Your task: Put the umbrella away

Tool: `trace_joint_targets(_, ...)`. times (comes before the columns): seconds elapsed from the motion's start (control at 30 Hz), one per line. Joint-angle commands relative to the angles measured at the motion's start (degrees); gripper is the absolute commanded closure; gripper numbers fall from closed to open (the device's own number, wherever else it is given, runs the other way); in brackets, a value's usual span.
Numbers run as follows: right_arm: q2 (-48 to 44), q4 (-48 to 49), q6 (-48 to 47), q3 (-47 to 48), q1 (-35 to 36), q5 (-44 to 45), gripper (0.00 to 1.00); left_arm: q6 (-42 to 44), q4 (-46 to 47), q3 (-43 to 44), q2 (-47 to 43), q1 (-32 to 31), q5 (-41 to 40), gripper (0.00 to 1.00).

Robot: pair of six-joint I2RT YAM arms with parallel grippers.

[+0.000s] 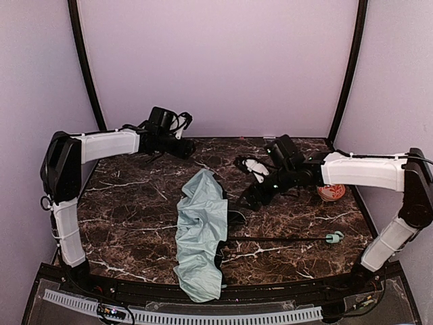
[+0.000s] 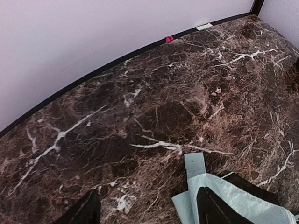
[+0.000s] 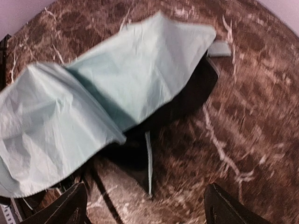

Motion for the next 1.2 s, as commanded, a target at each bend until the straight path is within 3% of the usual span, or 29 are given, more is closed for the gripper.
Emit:
trace_joint_targets(0.0,-4.7,0.9,7.8,-9.2,2.1,2.9,0.13,-2.7,-7.6,6.9,7.7,-1.0,6.9,0.28)
trace_joint_targets(0.2,-7.1,4.0,8.4,-19.1,5.1,2.0,0.10,-2.2,-5.1,6.9,12.3,-2.4,16.3,0.25)
trace_joint_targets(0.47,-3.8,2.3,2.8,-20.9,7.3,-3.6,0.11,0.9,-7.2,3.3,12.4,-8.1,18.8,0.31)
trace_joint_targets(0.57,-0.7,1.2,1.7,-20.2,7.7,-3.7,0.20,2.7,-5.4,0.1,10.8,-9.2,20.3,0.36)
trace_joint_targets(0.7,3.4,0.2,-0.1,-18.7,7.8,-1.8,0.53,4.9,1.4,-6.6,6.7,-10.3,25.1,0.38)
trace_joint_targets(0.8,4.1,1.3,-2.0,-16.0,7.6,-0.6,0.71,8.3,4.2,-10.7,3.8,-12.0,28.3,0.42)
trace_joint_targets(1.0,7.0,5.8,-3.8,-10.0,5.5,-0.9,0.77,10.0,7.7,-18.2,0.8,-13.2,30.0,0.47)
trace_joint_targets(1.17,9.5,7.9,-2.7,-7.6,3.2,2.9,0.75,8.5,9.5,-20.0,1.5,-13.5,31.3,0.49)
